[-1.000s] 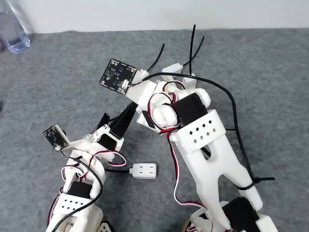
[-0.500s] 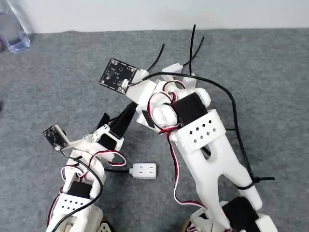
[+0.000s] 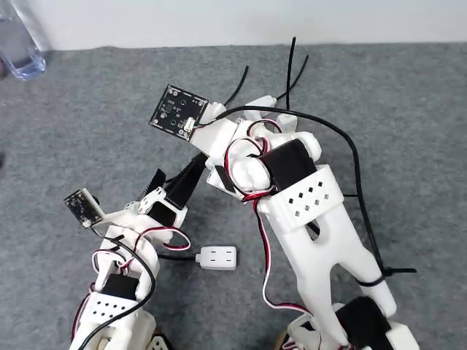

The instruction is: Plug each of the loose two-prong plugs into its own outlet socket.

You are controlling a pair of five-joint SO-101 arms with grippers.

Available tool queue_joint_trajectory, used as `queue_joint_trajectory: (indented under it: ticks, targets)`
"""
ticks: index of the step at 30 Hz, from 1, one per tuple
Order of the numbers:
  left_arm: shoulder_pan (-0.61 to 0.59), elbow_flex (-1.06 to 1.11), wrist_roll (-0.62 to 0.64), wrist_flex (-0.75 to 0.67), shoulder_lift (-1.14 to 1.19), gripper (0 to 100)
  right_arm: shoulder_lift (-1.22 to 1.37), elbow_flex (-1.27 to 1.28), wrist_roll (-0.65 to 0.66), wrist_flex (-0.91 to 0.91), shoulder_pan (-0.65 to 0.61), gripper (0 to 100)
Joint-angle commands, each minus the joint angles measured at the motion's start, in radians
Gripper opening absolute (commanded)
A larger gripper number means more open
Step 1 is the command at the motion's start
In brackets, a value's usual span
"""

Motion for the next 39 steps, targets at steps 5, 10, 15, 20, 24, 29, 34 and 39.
queue_joint_trajectory:
  ticks: [5,10,15,20,24,29,34,39]
  targets:
    - [0.008,-0.002,0.002,-0.018,-0.008,45,-0.039,-0.126,-0.009,0.039,0.016,0.8]
    - [0.008,-0.002,0.002,-0.018,-0.008,45,-0.039,-0.141,-0.011,0.045,0.016,0.8]
    - [0.008,-0.002,0.002,-0.018,-0.008,45,-0.038,-0.14,-0.011,0.042,0.013,0.8]
    - [0.008,-0.002,0.002,-0.018,-0.008,45,-0.038,-0.14,-0.012,0.038,0.013,0.8]
    - [0.008,-0.002,0.002,-0.018,-0.008,45,-0.038,-0.14,-0.012,0.035,0.013,0.8]
    - [0.008,-0.002,0.002,-0.018,-0.008,45,-0.038,-0.14,-0.014,0.035,0.01,0.8]
    - [0.008,-0.002,0.002,-0.018,-0.008,45,-0.038,-0.141,-0.028,0.015,0.01,0.8]
    - [0.008,-0.002,0.002,-0.018,-0.008,45,-0.036,-0.141,-0.026,0.007,0.008,0.8]
